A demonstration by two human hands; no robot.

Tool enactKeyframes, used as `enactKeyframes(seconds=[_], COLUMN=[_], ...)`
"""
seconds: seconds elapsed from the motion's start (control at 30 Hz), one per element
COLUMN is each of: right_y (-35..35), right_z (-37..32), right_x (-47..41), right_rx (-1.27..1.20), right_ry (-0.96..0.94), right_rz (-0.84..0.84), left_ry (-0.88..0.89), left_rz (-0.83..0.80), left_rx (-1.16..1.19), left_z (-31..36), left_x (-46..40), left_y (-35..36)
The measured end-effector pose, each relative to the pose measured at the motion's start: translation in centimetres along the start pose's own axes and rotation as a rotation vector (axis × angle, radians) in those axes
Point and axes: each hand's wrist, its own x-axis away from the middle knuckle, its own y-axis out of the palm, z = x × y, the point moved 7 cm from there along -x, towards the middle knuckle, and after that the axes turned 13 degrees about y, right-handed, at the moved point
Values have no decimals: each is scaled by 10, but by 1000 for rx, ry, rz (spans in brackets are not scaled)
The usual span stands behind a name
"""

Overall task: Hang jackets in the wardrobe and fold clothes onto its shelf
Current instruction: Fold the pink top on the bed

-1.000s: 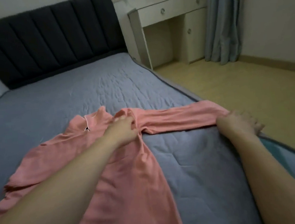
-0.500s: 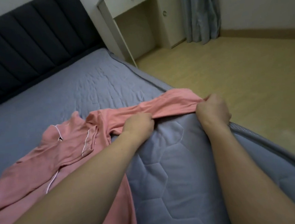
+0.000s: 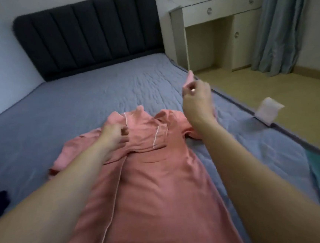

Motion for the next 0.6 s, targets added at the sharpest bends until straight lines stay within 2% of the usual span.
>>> enactKeyframes(seconds=[0.1,0.17,0.3,0.4,0.5,0.6], right_y=[114,151,144,137,131,123], right_z=[-47,-36,39,85,105,106], right_x=[79,104,83,84,80,62], right_rx=[53,190,559,841,791,663], right_ry=[-325,-403,-120,-60,68,211], right_rz=[-506,-620,-428,-384,-256,-136], left_ry=[-190,-265,-286,-246,-200,-84], left_rz=[116,139,87,113,165,302], left_rx=[170,218,109,-44,-383,-543], left_z=[-46,-75,-112,-121,-117,-97], left_x=[-1,0,-12,-35,-57,-74], left_y=[-71,-103,-125,-121,-121,-133])
